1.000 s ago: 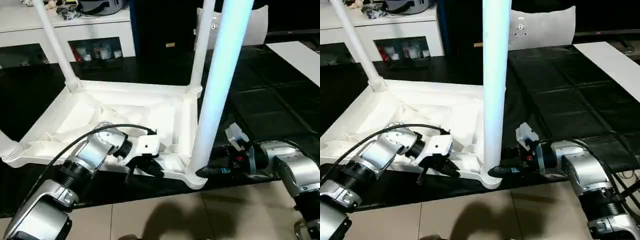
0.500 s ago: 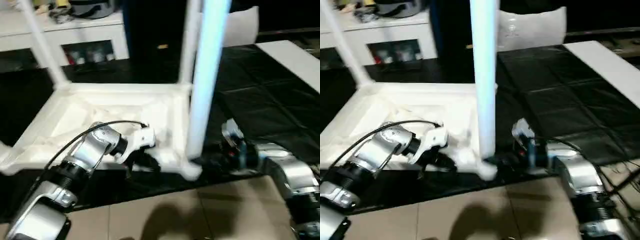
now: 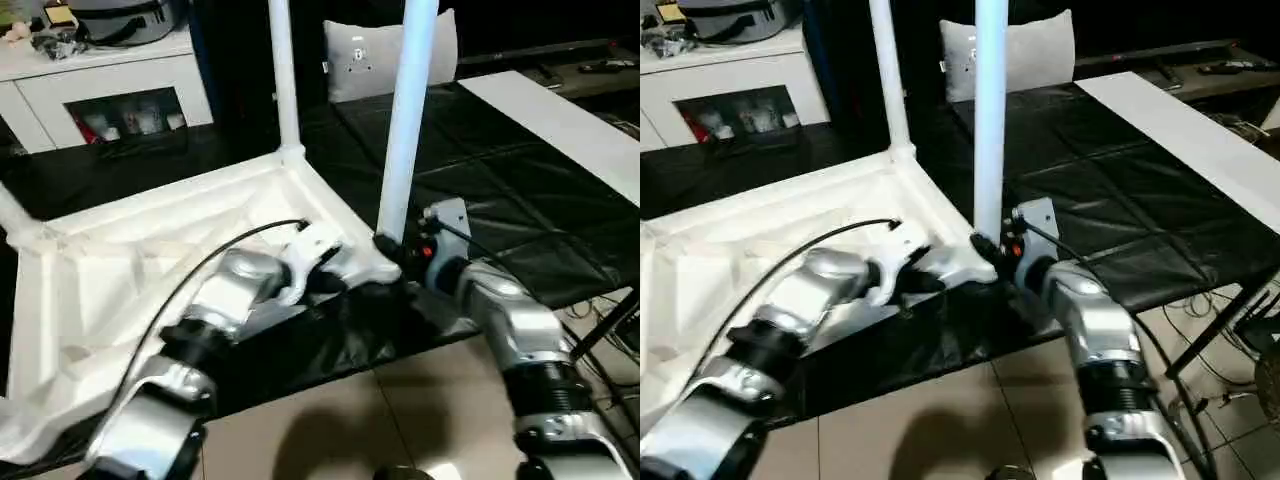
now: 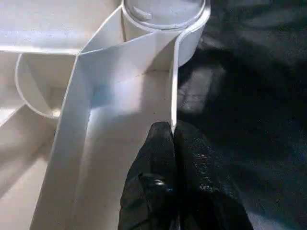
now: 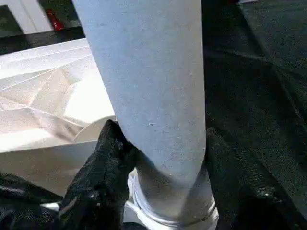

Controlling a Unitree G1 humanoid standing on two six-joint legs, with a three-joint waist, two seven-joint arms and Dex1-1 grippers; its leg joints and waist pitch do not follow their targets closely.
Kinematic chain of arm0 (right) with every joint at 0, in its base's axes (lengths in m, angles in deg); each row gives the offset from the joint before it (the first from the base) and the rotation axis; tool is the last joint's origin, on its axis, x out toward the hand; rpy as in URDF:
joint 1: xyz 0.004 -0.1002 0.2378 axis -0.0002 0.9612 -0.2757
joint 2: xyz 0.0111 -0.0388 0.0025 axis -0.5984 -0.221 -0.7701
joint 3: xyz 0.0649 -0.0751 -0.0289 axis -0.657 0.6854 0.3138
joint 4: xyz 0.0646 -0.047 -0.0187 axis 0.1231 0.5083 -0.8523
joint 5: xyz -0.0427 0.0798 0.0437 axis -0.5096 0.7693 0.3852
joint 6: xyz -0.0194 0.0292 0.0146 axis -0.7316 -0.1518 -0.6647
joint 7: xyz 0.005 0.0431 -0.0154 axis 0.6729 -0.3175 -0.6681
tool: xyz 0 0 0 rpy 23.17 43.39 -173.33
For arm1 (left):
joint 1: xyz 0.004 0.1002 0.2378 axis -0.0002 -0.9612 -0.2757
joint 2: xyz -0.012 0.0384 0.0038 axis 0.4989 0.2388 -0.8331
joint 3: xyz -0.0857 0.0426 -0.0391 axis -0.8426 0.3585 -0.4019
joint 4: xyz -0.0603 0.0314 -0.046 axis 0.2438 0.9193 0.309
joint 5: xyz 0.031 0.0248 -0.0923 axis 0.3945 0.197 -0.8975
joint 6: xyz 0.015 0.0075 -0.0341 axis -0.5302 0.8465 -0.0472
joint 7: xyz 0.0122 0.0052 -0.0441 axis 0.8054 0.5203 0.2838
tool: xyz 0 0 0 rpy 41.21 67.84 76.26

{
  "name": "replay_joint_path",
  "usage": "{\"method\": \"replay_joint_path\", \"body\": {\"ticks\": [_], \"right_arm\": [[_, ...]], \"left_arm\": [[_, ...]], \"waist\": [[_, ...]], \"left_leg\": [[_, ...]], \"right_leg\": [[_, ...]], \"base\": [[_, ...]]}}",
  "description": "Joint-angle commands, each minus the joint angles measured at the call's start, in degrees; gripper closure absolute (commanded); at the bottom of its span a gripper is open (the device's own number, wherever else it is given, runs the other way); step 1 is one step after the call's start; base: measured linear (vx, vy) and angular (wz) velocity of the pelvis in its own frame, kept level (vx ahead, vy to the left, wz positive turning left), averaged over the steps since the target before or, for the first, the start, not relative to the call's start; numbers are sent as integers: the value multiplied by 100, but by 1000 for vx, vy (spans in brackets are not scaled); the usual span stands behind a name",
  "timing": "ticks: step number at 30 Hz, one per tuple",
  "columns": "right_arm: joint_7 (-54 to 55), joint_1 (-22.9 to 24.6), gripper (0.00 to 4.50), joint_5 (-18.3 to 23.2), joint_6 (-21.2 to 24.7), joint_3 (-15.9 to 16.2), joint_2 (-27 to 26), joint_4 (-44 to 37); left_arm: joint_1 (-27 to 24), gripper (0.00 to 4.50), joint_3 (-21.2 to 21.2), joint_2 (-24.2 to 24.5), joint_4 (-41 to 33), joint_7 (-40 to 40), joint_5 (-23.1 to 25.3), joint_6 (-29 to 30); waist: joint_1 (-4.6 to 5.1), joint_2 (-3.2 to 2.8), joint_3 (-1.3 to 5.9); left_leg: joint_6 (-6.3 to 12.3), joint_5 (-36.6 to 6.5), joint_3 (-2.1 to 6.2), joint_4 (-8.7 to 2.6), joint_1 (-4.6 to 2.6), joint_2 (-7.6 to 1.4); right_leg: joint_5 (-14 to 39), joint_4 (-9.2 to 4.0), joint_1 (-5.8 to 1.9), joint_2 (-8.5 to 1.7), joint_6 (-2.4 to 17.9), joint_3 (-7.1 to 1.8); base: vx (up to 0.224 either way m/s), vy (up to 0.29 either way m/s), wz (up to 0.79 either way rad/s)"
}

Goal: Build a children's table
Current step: Rotate leg to tighten

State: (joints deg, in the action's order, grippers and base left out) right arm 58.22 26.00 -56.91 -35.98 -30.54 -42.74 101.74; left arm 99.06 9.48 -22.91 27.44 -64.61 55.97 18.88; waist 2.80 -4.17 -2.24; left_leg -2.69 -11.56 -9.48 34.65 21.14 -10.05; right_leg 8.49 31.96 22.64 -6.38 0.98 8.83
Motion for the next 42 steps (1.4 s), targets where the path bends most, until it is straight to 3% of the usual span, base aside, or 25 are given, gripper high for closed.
{"method": "replay_joint_path", "body": {"ticks": [1, 8, 13, 16, 20, 22, 25, 27, 31, 32, 37, 42], "right_arm": [[-256, -19, 181, 189, 104, 264, -277, 84], [-906, 176, 128, 361, -84, 197, 97, -143], [-2411, 450, 71, 540, -238, 342, 1050, -451], [-2963, 510, 46, 613, -202, 423, 1398, -543], [-3654, 487, 15, 546, -304, 610, 1850, -479], [-4082, 414, 15, 455, -532, 753, 2110, -365], [-4545, 411, 15, 469, -673, 865, 2267, -379], [-4985, 358, 49, 618, -614, 929, 2332, -383], [-5441, 311, 83, 778, -506, 1053, 2389, -436], [-5524, 303, 92, 795, -508, 1097, 2408, -439], [-5805, 291, 137, 884, -423, 1206, 2373, -486], [-5812, 276, 181, 889, -437, 1272, 2223, -449]], "left_arm": [[70, 450, 65, -236, 82, 116, -113, 14], [11, 450, 242, 6, 130, -210, -11, -333], [-67, 450, 528, 448, 87, -989, 56, -870], [-64, 450, 681, 623, 124, -1321, 112, -1052], [-46, 450, 932, 909, 180, -1918, 161, -1486], [-46, 450, 1113, 1143, 167, -2544, 136, -1954], [-53, 450, 1219, 1303, 124, -2938, 113, -2192], [-39, 450, 1351, 1471, 77, -3303, 126, -2359], [-39, 450, 1530, 1673, 21, -3663, 164, -2641], [-44, 450, 1559, 1709, 17, -3746, 167, -2723], [-142, 450, 1600, 1808, -153, -4027, 111, -2858], [-209, 450, 1609, 1785, -289, -4092, 38, -2812]], "waist": [[-41, 82, 326], [-131, 77, 358], [-319, 84, 397], [-402, 100, 388], [-489, 93, 362], [-534, 87, 361], [-559, 85, 367], [-625, 81, 374], [-699, 78, 388], [-707, 114, 392], [-790, 103, 386], [-789, 95, 385]], "left_leg": [[429, -1813, 144, -420, 25, -212], [598, -1433, 129, -421, 52, -246], [819, -908, 97, -387, 52, -269], [840, -913, 87, -391, 31, -276], [697, -1163, 73, -418, -11, -303], [622, -1273, 73, -425, -25, -312], [625, -1189, 72, -427, -20, -324], [650, -1119, 64, -422, -25, -337], [660, -1013, 67, -423, -24, -358], [658, -1010, 61, -422, -32, -360], [577, -974, 51, -423, -46, -361], [498, -1026, 62, -433, -40, -364]], "right_leg": [[2717, -526, -307, -310, 596, -231], [2194, -451, -351, -316, 792, -285], [1514, -353, -378, -318, 1015, -318], [1572, -351, -369, -317, 1028, -321], [1978, -387, -338, -310, 930, -327], [2110, -396, -325, -323, 879, -340], [1953, -374, -324, -322, 935, -351], [1794, -341, -328, -327, 1017, -362], [1513, -283, -332, -326, 1147, -375], [1522, -290, -331, -332, 1145, -378], [1719, -292, -318, -342, 1086, -392], [1743, -289, -318, -336, 1066, -387]], "base": [[0, 0, 0], [0, 0, 0], [0, 0, 0], [0, 0, 0], [0, 0, 0], [0, 0, 0], [0, 0, 0], [0, 0, 0], [0, 0, 0], [0, 0, 0], [0, 0, 0], [0, 0, 0]]}}
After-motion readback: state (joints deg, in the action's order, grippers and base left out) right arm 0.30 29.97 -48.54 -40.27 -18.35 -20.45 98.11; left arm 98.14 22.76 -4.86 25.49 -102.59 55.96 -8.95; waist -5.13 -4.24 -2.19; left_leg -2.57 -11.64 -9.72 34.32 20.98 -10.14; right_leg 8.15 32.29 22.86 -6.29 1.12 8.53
